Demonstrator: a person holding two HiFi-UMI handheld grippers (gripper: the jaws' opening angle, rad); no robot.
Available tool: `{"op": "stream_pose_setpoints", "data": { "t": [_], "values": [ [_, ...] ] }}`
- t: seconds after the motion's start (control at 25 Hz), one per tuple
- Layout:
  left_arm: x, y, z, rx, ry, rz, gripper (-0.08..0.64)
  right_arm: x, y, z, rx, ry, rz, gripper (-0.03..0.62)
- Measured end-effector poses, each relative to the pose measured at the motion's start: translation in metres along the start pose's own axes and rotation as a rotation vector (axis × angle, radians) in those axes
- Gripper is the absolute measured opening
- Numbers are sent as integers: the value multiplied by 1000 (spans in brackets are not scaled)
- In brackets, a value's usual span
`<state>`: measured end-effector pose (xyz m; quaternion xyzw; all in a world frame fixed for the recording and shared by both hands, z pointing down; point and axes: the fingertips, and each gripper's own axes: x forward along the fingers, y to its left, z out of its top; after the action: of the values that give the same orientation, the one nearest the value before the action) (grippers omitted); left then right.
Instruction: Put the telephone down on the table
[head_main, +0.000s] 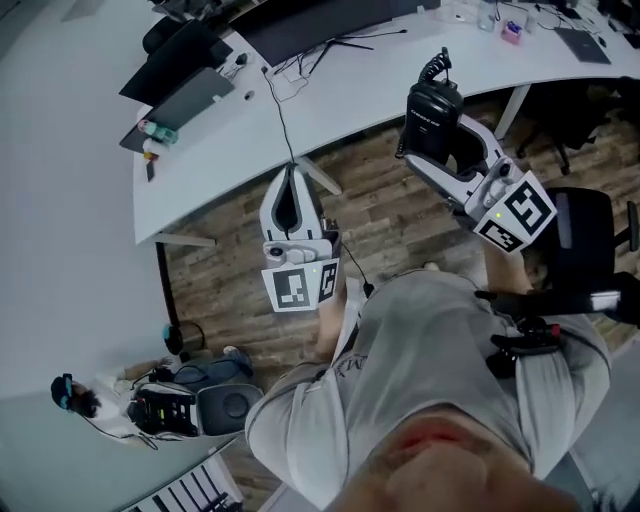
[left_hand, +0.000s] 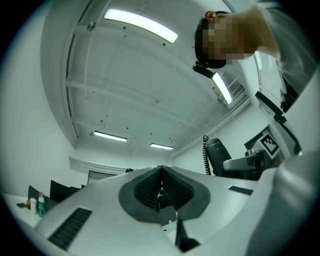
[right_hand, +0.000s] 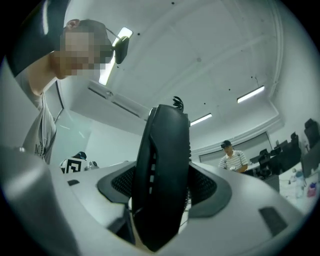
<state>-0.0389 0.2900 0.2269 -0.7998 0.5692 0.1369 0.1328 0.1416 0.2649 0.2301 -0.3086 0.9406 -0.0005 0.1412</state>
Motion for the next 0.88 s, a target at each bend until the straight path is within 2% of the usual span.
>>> {"op": "stream_pose_setpoints", "data": {
  "t": [0.12, 0.32, 0.52, 0.64, 0.88],
  "values": [
    [-10, -8, -9, 8, 30, 28, 11, -8, -3, -21, 67, 10, 19, 298],
    [-28, -28, -29, 9, 74, 53, 11, -27, -7, -54, 121, 54, 34, 298],
    [-35, -49, -34, 41, 52, 65, 11, -47, -13, -75, 125, 79, 49, 298],
    [-24, -41, -37, 42, 32, 69, 11, -38, -23, -82, 131, 84, 51, 298],
    [12, 3, -61, 5, 19, 71, 11, 12, -47, -101, 148, 116, 46, 298]
  ]
}}
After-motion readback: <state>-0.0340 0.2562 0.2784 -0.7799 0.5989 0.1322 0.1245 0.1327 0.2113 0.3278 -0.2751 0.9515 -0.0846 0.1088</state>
